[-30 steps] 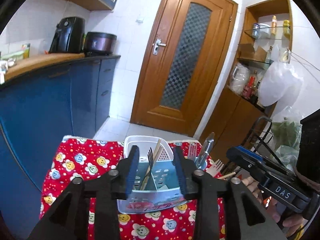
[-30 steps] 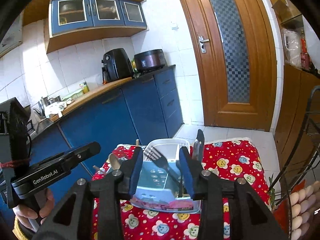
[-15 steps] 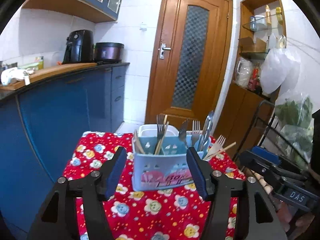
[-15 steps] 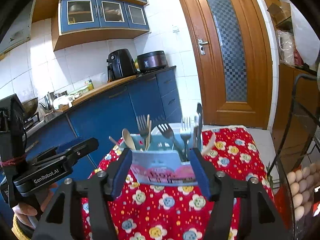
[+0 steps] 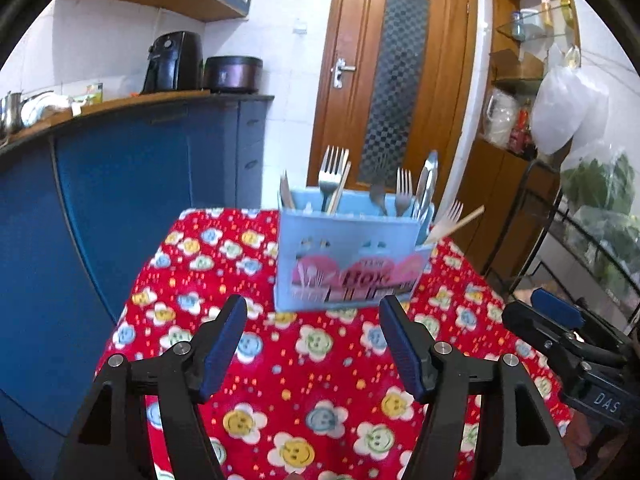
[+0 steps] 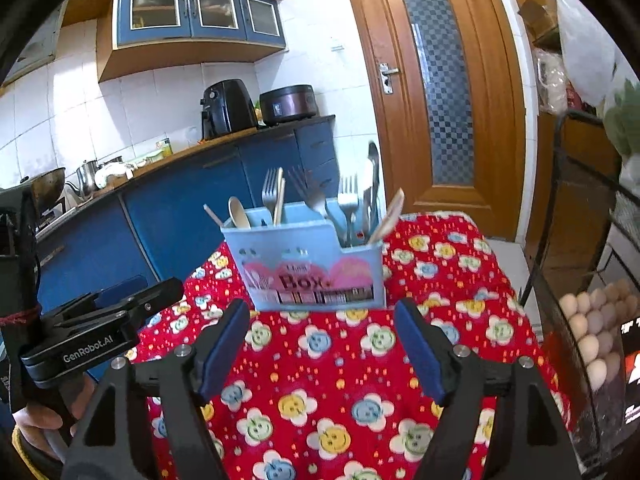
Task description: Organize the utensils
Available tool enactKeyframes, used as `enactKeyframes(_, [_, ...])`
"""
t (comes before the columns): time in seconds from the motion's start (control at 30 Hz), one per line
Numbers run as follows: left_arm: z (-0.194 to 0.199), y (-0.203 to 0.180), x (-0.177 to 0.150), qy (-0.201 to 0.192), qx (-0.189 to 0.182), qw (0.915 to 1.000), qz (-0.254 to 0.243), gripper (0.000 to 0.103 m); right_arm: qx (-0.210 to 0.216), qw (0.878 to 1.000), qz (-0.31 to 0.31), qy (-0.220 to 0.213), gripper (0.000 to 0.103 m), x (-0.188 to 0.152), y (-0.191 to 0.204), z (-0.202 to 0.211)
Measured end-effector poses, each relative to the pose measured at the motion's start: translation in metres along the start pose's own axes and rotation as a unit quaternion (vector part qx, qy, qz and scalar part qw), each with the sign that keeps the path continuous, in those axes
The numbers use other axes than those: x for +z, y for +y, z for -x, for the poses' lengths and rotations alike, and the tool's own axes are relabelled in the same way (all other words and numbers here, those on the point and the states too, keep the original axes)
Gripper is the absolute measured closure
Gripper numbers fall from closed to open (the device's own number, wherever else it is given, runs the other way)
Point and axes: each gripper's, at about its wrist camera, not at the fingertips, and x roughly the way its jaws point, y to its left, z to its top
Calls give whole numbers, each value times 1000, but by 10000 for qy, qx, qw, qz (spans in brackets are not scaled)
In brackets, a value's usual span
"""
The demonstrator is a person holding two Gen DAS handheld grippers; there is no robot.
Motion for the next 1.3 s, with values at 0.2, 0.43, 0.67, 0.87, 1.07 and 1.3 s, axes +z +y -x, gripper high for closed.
enactKeyframes(0.2, [-7,-4,-25,46,46,9999,-113,33,-51,9997,-140,210,19,-23,-9,-13])
enactKeyframes(0.43, [-19,-4,-46,-13,255,9995,-197,33,-181,9993,-210,269,15,-45,-15,-25])
enactKeyframes(0.67, [-34,3,-61,-31,382,9993,-36,33,-373,9989,-68,259,14,-59,-15,-35])
enactKeyframes(0.87, [-40,9,-67,-22,443,9990,83,33,-456,9986,6,258,12,-68,-16,-40])
enactKeyframes(1.07, [-40,10,-69,-26,485,9988,97,33,-508,9984,75,235,11,-71,-14,-43])
enactKeyframes(1.3, [-39,10,-69,-59,535,9985,110,33,-509,9985,26,221,11,-71,-15,-42])
